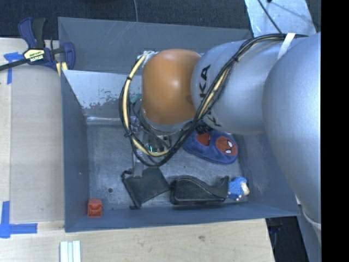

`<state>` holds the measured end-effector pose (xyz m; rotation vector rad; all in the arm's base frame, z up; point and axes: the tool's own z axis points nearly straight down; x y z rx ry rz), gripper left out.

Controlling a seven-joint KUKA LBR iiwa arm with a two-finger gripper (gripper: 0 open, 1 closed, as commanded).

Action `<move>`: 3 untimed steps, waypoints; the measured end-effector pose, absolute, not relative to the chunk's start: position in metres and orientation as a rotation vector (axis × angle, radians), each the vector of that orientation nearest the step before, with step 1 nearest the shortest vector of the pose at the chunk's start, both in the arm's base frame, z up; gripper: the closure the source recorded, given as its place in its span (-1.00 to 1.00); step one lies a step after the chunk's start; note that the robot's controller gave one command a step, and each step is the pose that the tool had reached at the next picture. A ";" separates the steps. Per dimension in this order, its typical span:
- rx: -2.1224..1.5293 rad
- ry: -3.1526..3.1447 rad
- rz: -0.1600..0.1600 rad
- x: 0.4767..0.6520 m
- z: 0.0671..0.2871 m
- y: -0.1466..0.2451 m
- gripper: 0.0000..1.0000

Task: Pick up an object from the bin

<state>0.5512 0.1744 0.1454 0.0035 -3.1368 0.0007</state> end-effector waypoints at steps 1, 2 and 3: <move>0.365 -3.117 0.003 0.501 0.068 0.113 -1.00; 0.365 -3.122 -0.001 0.503 0.070 0.115 1.00; 0.424 -3.125 -0.001 0.513 0.211 0.100 1.00</move>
Offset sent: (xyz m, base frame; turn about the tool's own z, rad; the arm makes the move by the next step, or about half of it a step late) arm -0.0492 -0.0594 -0.0754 -0.2328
